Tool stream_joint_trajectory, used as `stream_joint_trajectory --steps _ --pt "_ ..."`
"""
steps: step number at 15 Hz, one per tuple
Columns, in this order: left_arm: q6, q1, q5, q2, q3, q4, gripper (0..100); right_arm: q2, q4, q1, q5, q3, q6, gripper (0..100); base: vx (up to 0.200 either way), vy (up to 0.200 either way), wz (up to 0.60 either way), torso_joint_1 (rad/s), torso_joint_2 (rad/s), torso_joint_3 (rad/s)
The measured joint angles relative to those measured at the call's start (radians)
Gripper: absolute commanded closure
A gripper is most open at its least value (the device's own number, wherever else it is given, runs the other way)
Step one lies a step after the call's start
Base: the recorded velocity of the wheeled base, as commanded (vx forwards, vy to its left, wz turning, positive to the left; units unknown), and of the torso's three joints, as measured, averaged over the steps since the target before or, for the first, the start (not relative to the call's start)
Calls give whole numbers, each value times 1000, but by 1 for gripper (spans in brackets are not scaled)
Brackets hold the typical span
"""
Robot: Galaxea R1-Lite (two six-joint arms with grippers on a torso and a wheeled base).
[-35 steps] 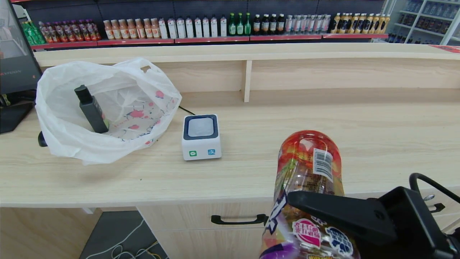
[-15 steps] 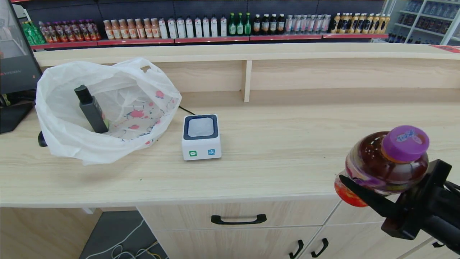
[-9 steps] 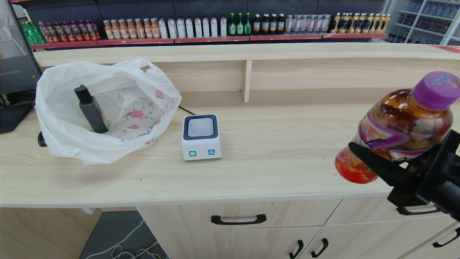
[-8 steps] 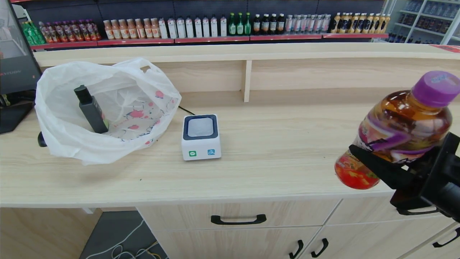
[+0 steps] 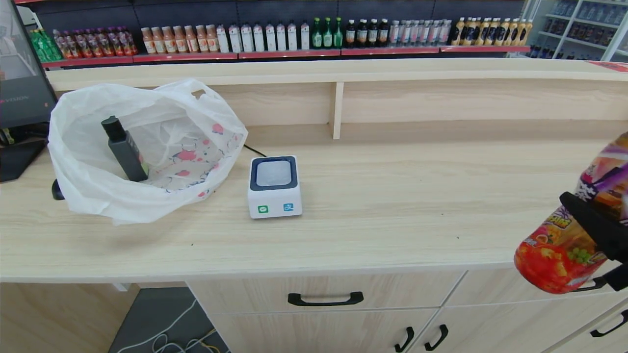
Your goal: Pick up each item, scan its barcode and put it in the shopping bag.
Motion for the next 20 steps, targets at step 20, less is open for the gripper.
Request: stream_joint_trajectory --steps 20 --pt "-1 0 0 0 0 0 0 84 2 -40 -6 -129 -102 100 -30 40 0 0 -1 1"
